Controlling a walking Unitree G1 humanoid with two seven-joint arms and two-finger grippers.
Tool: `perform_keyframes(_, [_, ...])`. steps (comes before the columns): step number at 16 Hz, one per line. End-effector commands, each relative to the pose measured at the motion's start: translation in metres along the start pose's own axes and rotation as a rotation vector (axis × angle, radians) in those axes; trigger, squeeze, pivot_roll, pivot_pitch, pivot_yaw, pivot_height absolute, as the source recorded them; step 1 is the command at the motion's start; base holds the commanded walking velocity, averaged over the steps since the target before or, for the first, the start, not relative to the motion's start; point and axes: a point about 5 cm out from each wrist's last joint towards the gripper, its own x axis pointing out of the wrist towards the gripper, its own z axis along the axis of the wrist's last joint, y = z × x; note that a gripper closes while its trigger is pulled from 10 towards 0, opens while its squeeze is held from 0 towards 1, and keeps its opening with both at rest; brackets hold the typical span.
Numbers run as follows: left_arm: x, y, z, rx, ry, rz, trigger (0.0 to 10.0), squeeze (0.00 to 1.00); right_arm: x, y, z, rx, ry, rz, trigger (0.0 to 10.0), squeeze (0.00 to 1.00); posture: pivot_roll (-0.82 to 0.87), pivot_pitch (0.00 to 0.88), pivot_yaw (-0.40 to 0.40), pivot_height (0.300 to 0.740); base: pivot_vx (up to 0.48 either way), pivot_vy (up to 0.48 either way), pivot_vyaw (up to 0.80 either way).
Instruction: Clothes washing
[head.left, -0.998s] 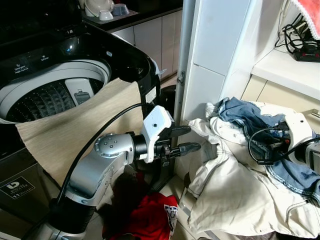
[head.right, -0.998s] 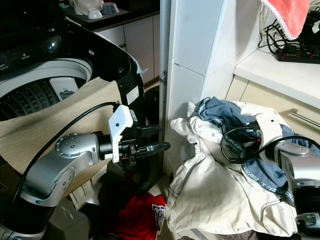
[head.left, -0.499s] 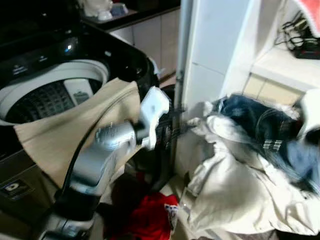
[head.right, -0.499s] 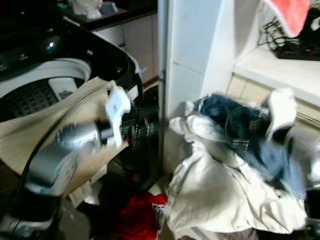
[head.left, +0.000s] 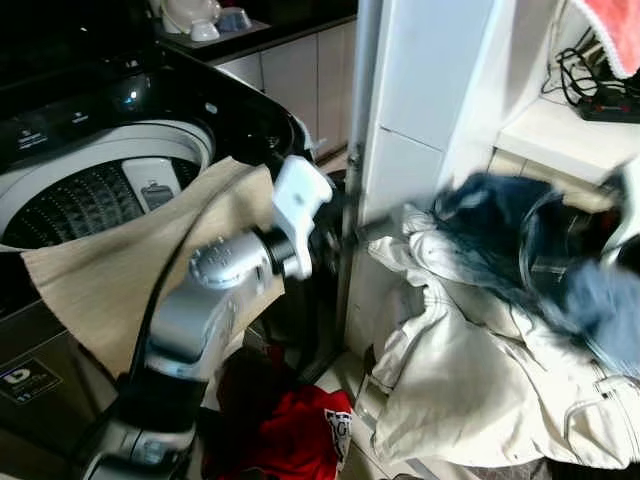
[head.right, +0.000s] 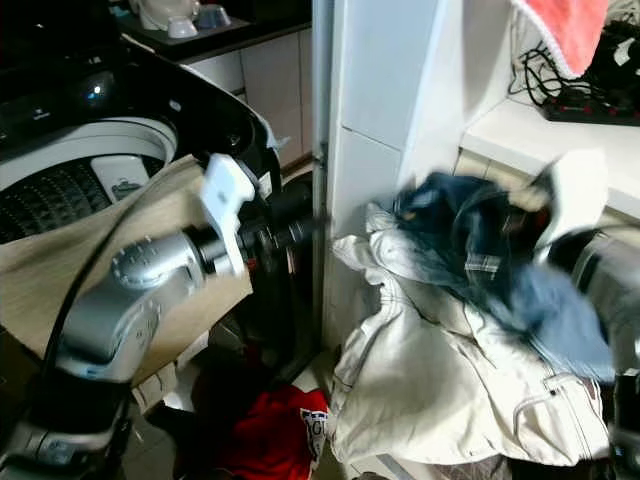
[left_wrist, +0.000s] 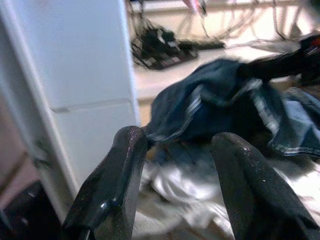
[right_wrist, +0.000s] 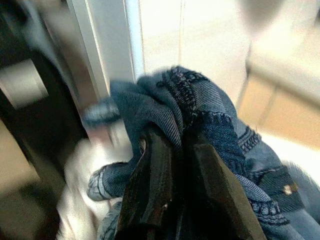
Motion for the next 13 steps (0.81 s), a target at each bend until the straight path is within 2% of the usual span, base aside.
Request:
perform_keyframes(1, [0.001,0.007,0.008,0.025,-0.034,0.038,10.0,0.0,-0.011,0.005,0.045,0.04,-0.237,0.062,0.0,0.0,-0.17,0.0,0.037,0.74,0.0,0.0,0.0])
perform_keyframes(2, [0.001,0.007,0.013,0.021,-0.067,0.041,10.0,0.0,-0.017,0.008,0.06,0.078,-0.318,0.112,0.0,0.0,-0.17,0.0,0.037,0.74,0.0,0.0,0.0])
perform_keyframes(3, [0.004,0.006,0.021,0.021,-0.107,0.037,10.0,0.0,-0.02,0.015,0.066,0.084,-0.343,0.183,0.0,0.0,-0.17,0.0,0.036,0.74,0.0,0.0,0.0])
perform_keyframes(4, [0.006,0.005,0.026,0.028,-0.131,0.033,10.0,0.0,-0.021,0.021,0.067,0.082,-0.341,0.229,0.0,0.0,-0.17,0.0,0.034,0.74,0.0,0.0,0.0])
perform_keyframes(7, [0.023,-0.006,0.062,0.048,-0.295,-0.034,10.0,0.0,-0.013,0.06,0.055,0.072,-0.281,0.434,0.0,0.0,-0.17,0.0,0.029,0.74,0.0,0.0,0.0])
perform_keyframes(8, [0.029,-0.011,0.075,0.041,-0.347,-0.076,10.0,1.0,-0.008,0.07,0.052,0.093,-0.275,0.474,0.0,0.0,-0.17,0.0,0.025,0.74,0.0,0.0,0.0])
perform_keyframes(9, [0.033,-0.018,0.08,0.056,-0.353,-0.124,10.0,1.0,-0.006,0.076,0.049,0.104,-0.266,0.499,0.0,0.0,-0.17,0.0,0.024,0.74,0.0,0.0,0.0])
perform_keyframes(11, [0.038,-0.023,0.082,0.077,-0.357,-0.145,10.0,1.0,-0.006,0.086,0.046,0.091,-0.252,0.561,0.0,0.0,-0.16,0.0,0.021,0.74,0.0,0.0,0.0])
perform_keyframes(13, [0.041,-0.03,0.075,0.107,-0.309,-0.207,10.0,1.0,-0.008,0.093,0.046,0.082,-0.248,0.602,0.0,0.0,-0.16,0.0,0.015,0.74,0.0,0.0,0.0])
